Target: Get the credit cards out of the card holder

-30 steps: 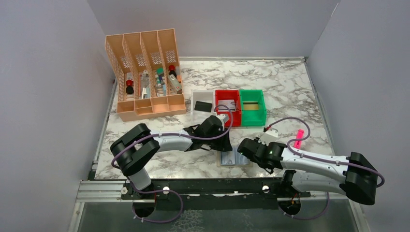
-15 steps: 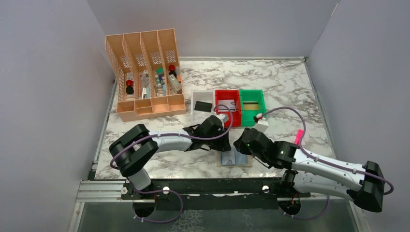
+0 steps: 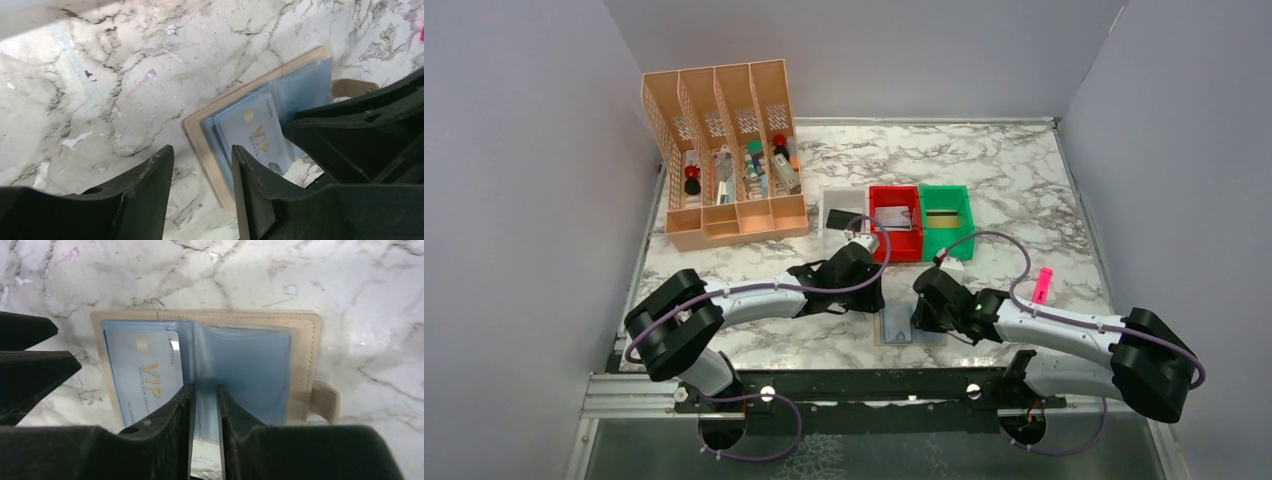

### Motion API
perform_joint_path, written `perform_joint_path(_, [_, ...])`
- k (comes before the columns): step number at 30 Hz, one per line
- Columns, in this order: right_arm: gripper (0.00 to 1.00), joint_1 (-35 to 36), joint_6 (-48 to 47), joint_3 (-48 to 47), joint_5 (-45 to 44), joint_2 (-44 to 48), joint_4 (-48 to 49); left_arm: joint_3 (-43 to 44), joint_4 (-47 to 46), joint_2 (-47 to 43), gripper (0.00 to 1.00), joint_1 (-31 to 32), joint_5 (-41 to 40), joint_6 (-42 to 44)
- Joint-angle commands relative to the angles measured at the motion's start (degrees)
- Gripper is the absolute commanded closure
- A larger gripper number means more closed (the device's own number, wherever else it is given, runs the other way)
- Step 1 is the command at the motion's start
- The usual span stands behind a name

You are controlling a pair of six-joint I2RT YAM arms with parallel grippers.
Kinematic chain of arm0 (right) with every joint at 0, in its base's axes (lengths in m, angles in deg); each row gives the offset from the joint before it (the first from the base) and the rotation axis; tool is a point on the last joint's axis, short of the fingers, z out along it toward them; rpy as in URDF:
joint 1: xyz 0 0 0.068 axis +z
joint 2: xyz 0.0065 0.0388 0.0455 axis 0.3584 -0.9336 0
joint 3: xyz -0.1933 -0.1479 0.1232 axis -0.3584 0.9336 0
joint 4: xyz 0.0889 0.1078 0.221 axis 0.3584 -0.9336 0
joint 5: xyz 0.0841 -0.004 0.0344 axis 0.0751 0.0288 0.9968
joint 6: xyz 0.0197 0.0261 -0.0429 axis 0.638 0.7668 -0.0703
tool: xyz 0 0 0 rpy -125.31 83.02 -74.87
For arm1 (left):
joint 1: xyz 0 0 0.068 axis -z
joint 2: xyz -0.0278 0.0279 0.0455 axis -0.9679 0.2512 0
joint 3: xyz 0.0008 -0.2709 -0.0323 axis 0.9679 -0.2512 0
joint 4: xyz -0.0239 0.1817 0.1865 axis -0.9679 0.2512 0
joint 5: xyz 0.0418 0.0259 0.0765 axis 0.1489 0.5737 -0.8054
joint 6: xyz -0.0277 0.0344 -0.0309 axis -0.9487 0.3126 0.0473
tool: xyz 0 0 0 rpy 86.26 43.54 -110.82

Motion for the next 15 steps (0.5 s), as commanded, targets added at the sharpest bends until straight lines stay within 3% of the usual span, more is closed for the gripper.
perform_joint_path(1, [0.71, -2.91, -7.45, 1.87, 11.73, -0.31, 9.4, -0.91, 1.9, -4.45, 0.5, 0.31, -4.95, 0.06])
perform_joint_path(15, [0.71, -3.87, -4.84, 1.45, 23.99, -7.04, 22.12, -3.57, 5.89, -12.48, 0.47, -0.21, -14.54, -2.94])
